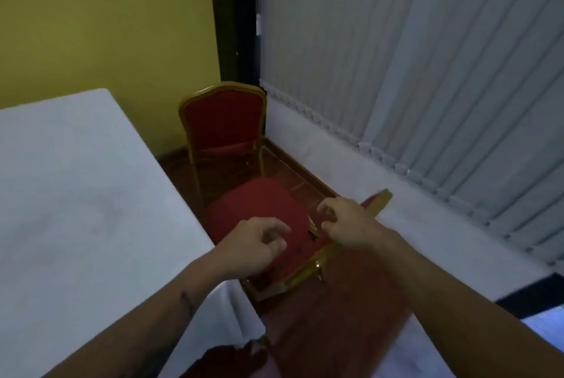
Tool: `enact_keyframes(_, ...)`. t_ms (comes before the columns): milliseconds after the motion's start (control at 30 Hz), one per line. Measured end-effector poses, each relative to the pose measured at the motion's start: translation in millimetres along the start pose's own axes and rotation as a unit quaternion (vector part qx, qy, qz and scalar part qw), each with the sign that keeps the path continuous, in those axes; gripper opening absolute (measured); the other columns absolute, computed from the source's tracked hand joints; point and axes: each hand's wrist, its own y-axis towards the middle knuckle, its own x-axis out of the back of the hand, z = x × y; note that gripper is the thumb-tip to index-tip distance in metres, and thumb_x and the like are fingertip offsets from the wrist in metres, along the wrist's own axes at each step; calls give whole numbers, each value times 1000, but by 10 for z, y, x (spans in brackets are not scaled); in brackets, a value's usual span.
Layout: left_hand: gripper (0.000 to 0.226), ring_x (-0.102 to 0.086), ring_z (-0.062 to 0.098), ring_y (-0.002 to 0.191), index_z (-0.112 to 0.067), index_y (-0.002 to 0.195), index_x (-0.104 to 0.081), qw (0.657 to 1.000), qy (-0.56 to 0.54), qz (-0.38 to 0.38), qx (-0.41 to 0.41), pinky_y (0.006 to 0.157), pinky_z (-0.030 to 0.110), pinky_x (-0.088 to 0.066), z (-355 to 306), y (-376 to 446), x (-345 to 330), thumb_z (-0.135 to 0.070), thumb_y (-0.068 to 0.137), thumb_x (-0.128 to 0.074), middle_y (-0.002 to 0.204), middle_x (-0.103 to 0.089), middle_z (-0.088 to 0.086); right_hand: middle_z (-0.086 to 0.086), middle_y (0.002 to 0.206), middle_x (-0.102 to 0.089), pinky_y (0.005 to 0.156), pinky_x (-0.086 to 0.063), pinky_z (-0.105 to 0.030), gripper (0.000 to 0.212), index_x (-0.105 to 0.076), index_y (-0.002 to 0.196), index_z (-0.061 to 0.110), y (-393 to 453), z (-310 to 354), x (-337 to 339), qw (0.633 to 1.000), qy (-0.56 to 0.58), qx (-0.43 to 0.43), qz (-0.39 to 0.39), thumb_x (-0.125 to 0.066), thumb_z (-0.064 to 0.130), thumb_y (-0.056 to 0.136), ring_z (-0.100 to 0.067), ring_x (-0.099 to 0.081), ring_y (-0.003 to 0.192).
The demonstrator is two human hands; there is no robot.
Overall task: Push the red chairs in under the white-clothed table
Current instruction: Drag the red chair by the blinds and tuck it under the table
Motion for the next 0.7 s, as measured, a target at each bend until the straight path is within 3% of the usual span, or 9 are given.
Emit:
enact_keyframes(167,34,-66,9,102,-27,127,-64,997,25,78,8,92,34,-55,-234,275,-411,-36,95,-62,107,-72,-11,5,115,-58,115,-23,-44,26,-64,118,30,-35,-275,7,991,-112,-5,-70,-56,35,93,-19,-54,116)
enact_keyframes(300,37,-62,13,101,-30,123,-64,993,67,92,15,95,41,-52,-311,520,-700,-45,89,-64,96,-71,-13,6,117,-52,112,-22,-53,33,-65,109,35,51,-567,-23,990,-85,-54,-98,-50,53,86,-17,-44,120)
enact_keyframes(400,25,-62,19,92,-36,98,-60,992,117,47,30,85,45,-55,-331,662,-866,-51,80,-66,92,-65,-9,-4,142,-36,112,-28,-56,49,-60,124,30,148,-691,-32,993,21,-97,-68,-46,50,81,-23,-24,142)
enact_keyframes(500,33,-60,23,85,-30,88,-48,988,151,5,34,76,43,-54,-296,749,-957,-50,76,-71,89,-57,-7,-10,160,-4,113,-32,-56,78,-35,148,25,286,-731,-53,971,132,-177,-89,-56,32,73,-34,-4,151)
enact_keyframes(567,44,-58,23,95,-29,103,-48,983,176,21,48,82,44,-52,-257,792,-993,-52,75,-72,102,-55,-6,-4,157,0,101,-48,-47,97,-19,155,24,365,-723,-63,943,202,-233,-127,-59,20,67,-42,-22,144)
enact_keyframes(633,59,-55,24,108,-26,120,-46,977,198,43,70,91,46,-50,-221,845,-1022,-54,75,-71,116,-52,-3,0,154,-5,83,-59,-43,103,-12,157,31,432,-743,-71,917,265,-254,-155,-59,16,67,-41,-50,121)
enact_keyframes(700,64,-53,26,113,-22,127,-44,970,219,69,86,95,47,-49,-183,906,-1053,-50,76,-70,121,-49,0,-10,150,-25,64,-58,-37,99,-8,157,33,470,-789,-57,864,372,-290,-174,-59,11,75,-33,-60,101)
